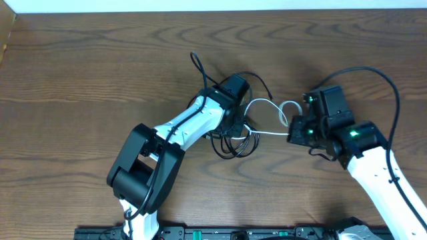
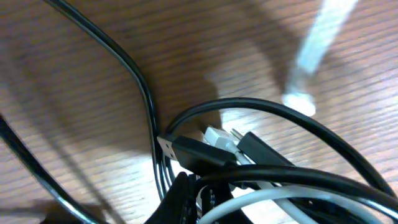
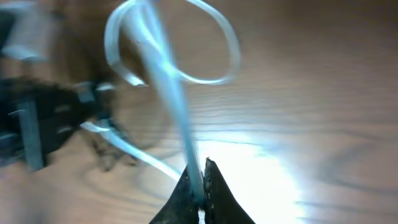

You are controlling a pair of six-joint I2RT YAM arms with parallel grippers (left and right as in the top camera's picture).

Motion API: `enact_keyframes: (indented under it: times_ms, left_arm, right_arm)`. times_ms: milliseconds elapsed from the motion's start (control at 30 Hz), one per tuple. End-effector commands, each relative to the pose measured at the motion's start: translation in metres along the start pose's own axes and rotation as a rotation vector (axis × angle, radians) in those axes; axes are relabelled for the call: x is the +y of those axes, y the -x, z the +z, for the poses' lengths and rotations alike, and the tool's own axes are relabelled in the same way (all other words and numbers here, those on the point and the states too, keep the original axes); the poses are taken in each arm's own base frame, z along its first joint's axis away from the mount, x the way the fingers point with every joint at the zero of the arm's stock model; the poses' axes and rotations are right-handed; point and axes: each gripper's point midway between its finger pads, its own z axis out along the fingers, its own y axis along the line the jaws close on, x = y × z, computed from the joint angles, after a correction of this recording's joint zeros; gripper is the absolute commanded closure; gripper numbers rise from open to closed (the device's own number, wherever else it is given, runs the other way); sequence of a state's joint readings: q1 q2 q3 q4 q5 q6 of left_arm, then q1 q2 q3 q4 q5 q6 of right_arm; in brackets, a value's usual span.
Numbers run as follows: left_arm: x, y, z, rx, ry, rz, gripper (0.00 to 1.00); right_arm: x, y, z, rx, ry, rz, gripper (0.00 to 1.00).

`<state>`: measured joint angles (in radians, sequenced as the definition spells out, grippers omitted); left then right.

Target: Untangle cables

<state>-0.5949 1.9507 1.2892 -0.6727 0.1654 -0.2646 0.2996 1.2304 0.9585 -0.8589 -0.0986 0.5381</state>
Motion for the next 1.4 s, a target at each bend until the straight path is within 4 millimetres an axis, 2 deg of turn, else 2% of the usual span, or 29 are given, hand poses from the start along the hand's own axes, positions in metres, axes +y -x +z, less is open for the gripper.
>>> enact_keyframes:
  times_ms: [0,167,300,333,400,500,567,667,800,900,1000,1200,1367]
  left_arm:
    - [0.018,0.001,-0.006,-0.006,0.033,-0.032,0.93]
    - [0.020,0.013,-0.034,-0.083,0.012,-0.039,0.93]
    - [0.012,0.020,-0.065,-0.165,-0.016,-0.025,0.93]
    - [0.009,0.022,-0.074,-0.190,-0.027,-0.020,0.93]
    - [0.003,0.023,-0.091,-0.232,-0.046,-0.009,0.92]
    - [-0.009,0.023,-0.114,-0.289,-0.071,0.019,0.93]
    - [-0.017,0.021,-0.124,-0.315,-0.084,0.039,0.93]
    - [-0.026,0.017,-0.130,-0.324,-0.096,0.064,0.93]
    - [-0.034,0.009,-0.127,-0.302,-0.096,0.087,0.93]
    - [-0.039,0.007,-0.126,-0.299,-0.100,0.100,0.93]
    - [-0.042,0.006,-0.126,-0.300,-0.103,0.108,0.93]
    - [-0.045,0.007,-0.141,-0.339,-0.120,0.114,0.93]
    - [-0.049,0.006,-0.167,-0.407,-0.150,0.124,0.92]
  right_arm:
    - [-0.036,0.014,-0.005,-0.059,-0.143,0.076,0.99]
    - [-0.057,0.016,-0.008,-0.055,-0.192,0.133,0.99]
    - [-0.055,0.019,-0.008,-0.064,-0.176,0.129,0.99]
    - [-0.049,0.020,-0.007,-0.060,-0.148,0.101,0.98]
    - [-0.033,0.022,-0.006,-0.052,-0.064,0.027,0.88]
    - [0.004,0.024,-0.007,-0.041,0.139,-0.123,0.71]
    - [0.031,0.023,-0.013,-0.045,0.290,-0.225,0.63]
    - [0.064,0.023,-0.027,-0.066,0.484,-0.348,0.60]
    - [0.080,0.025,-0.036,-0.095,0.576,-0.407,0.63]
    - [0.084,0.023,-0.038,-0.100,0.606,-0.453,0.70]
    - [0.083,0.017,-0.037,-0.086,0.603,-0.479,0.71]
    - [0.088,-0.005,-0.034,-0.036,0.608,-0.590,0.62]
    - [0.085,-0.007,-0.025,-0.042,0.533,-0.621,0.60]
